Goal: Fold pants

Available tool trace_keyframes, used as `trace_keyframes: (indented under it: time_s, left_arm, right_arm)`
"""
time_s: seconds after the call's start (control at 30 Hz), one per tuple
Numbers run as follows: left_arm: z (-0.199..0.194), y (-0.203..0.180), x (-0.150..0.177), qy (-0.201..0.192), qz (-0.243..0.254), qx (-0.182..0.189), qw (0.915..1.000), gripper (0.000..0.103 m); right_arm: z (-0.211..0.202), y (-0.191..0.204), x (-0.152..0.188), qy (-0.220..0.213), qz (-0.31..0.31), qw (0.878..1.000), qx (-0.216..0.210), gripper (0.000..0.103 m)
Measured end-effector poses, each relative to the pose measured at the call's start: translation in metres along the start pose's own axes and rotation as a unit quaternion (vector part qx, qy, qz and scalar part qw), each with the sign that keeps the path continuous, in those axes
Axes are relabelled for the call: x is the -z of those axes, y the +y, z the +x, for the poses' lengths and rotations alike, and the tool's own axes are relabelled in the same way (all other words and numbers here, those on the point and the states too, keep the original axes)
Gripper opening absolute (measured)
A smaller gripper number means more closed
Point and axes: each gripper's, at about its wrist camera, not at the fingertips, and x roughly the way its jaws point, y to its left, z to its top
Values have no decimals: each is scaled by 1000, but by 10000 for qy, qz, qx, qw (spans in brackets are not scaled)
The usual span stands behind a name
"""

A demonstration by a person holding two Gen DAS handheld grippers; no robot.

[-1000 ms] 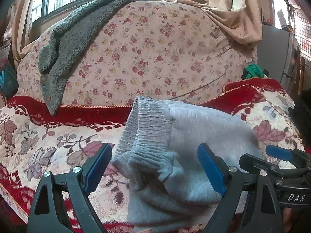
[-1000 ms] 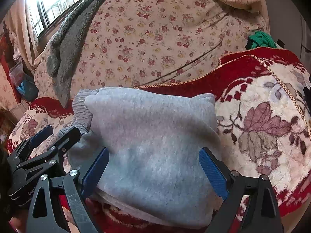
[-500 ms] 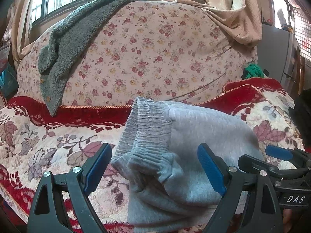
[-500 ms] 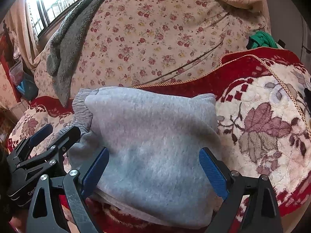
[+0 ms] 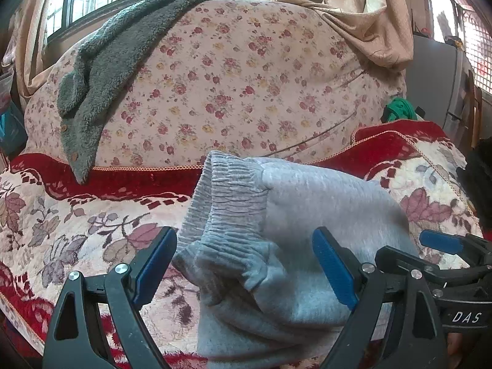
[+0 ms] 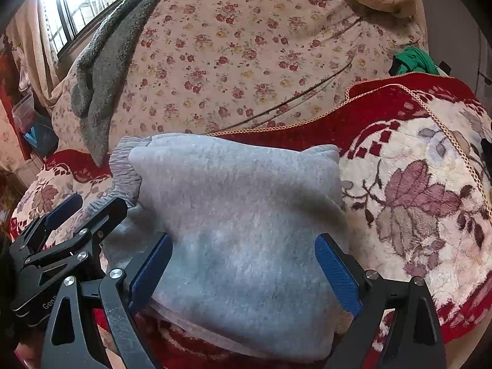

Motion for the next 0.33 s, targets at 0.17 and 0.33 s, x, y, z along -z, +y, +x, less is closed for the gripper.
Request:
trace_keyframes:
  time_s: [0.17, 0.33]
  left_arm:
    - [-1, 1, 0, -75, 23, 7, 10000, 89]
    - [-2, 0, 0, -162, 63, 79, 9998, 89]
  right_arm:
    - [2, -1, 1, 47, -9, 10000, 11, 97]
    - [2, -2, -1, 51, -25, 10000, 37, 97]
